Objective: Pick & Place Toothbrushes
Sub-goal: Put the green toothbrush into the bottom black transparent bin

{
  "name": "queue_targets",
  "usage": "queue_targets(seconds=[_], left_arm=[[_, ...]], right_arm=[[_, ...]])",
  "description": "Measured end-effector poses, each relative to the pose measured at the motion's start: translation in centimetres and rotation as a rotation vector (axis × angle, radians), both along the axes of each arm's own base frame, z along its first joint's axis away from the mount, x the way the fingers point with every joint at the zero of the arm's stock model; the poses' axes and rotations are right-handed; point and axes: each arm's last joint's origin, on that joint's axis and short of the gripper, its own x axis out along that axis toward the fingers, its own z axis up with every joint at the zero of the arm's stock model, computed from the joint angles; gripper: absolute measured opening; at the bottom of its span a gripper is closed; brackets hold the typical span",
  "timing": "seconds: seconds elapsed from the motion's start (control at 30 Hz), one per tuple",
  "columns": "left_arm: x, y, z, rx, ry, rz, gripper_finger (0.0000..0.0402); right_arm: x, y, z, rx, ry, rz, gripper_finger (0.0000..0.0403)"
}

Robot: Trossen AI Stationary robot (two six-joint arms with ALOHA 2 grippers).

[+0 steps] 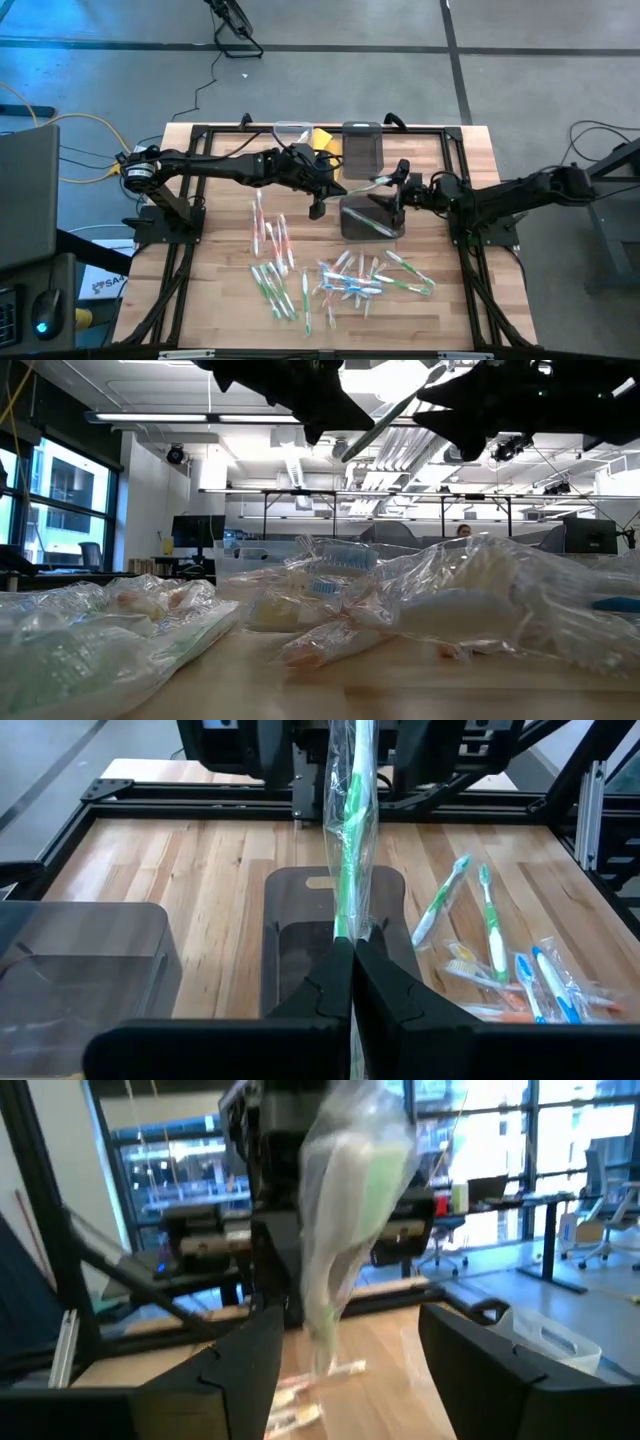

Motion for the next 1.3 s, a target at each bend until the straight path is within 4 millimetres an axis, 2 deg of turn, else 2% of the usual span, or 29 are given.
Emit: queue_targets(seconds=[0.2,0.33,0.73,1.1,1.3], left_arm=[[0.0,0.01,-0.01,0.0,0.001,0.001,0.0],[0.0,0.0,-0.01,0.0,0.001,0.001,0.0],[0.0,0.05,-0.02,0.002,0.001,0.008,0.0],[0.0,0.0,-0.04,-0.01,0.005,0.006,0.0002],[0.0,0.01,-0.03,-0.008,0.004,0.009,0.0047]], right_arm=[[0.31,-0.47,0.3,-0.012,-0.077,0.003,0.0209],[0.3,-0.55,0.38,-0.014,-0.088,0.0,0.0182],[0.32,-0.4,0.37,-0.022,-0.086,0.044,0.0019],[0.34,-0.14,0.38,-0.014,-0.088,0.08,0.0008],[0.34,-0.14,0.37,0.002,-0.089,0.082,0.0008]])
